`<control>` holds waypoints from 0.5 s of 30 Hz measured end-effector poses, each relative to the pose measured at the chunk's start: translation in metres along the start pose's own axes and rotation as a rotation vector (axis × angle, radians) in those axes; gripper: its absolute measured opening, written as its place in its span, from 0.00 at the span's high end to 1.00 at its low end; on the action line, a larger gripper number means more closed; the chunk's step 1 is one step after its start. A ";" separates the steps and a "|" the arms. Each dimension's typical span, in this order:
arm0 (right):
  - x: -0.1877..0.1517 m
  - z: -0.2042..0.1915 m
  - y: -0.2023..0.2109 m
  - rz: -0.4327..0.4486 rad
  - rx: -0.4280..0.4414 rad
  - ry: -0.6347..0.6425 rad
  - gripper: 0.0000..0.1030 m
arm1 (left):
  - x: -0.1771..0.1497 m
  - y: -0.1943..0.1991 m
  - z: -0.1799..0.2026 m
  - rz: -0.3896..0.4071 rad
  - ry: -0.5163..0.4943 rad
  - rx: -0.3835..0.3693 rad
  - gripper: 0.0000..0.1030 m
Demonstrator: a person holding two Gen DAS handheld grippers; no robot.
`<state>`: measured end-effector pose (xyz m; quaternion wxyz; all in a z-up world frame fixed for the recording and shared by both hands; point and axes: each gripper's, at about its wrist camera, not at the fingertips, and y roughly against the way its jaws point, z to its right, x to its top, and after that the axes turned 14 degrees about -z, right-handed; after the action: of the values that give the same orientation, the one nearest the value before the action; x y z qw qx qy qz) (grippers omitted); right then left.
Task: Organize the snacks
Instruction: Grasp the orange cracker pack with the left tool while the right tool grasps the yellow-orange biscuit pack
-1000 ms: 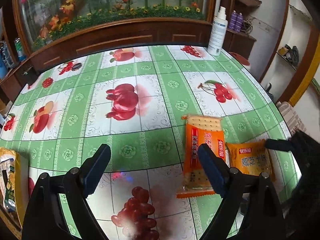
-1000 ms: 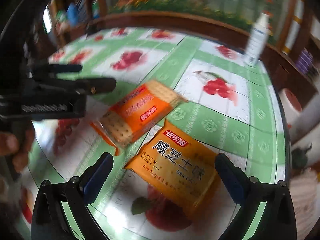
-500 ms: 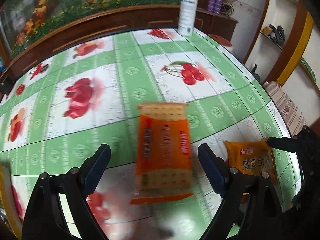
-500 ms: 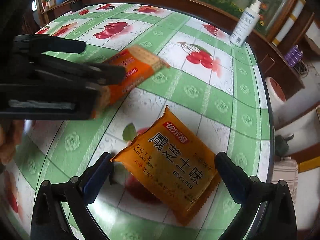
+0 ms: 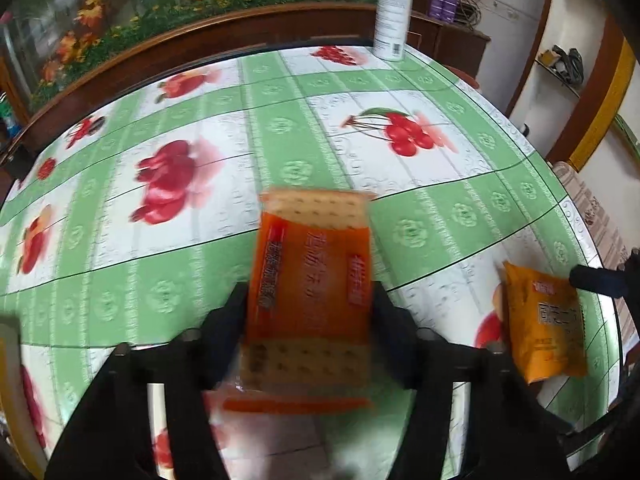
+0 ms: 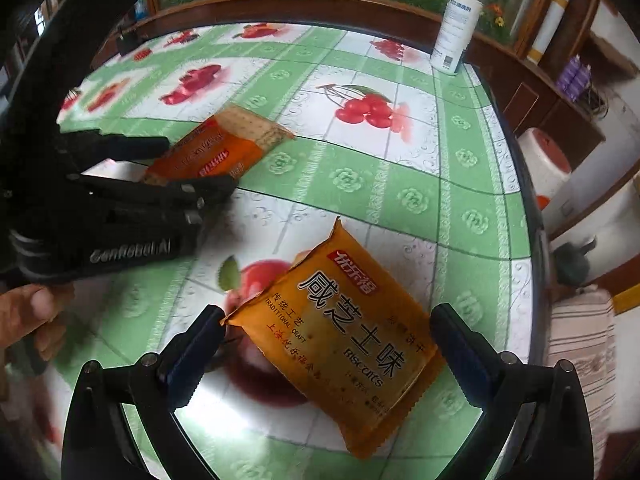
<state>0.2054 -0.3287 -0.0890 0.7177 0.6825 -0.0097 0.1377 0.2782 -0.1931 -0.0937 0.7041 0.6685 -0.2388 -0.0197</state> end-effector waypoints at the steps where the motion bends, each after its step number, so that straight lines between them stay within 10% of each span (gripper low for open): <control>1: -0.003 -0.001 0.002 0.007 0.013 -0.002 0.02 | -0.001 0.000 -0.003 0.002 0.003 -0.005 0.46; 8: -0.016 -0.004 0.025 0.080 0.091 -0.049 0.27 | -0.027 0.007 -0.020 0.026 0.016 -0.017 0.46; 15: -0.010 -0.039 0.006 0.009 -0.116 0.115 0.05 | -0.036 0.011 -0.025 0.021 0.003 -0.017 0.46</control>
<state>0.1875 -0.2924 -0.0879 0.7547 0.6308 0.0204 0.1792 0.2519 -0.1561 -0.0946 0.7101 0.6601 -0.2446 -0.0134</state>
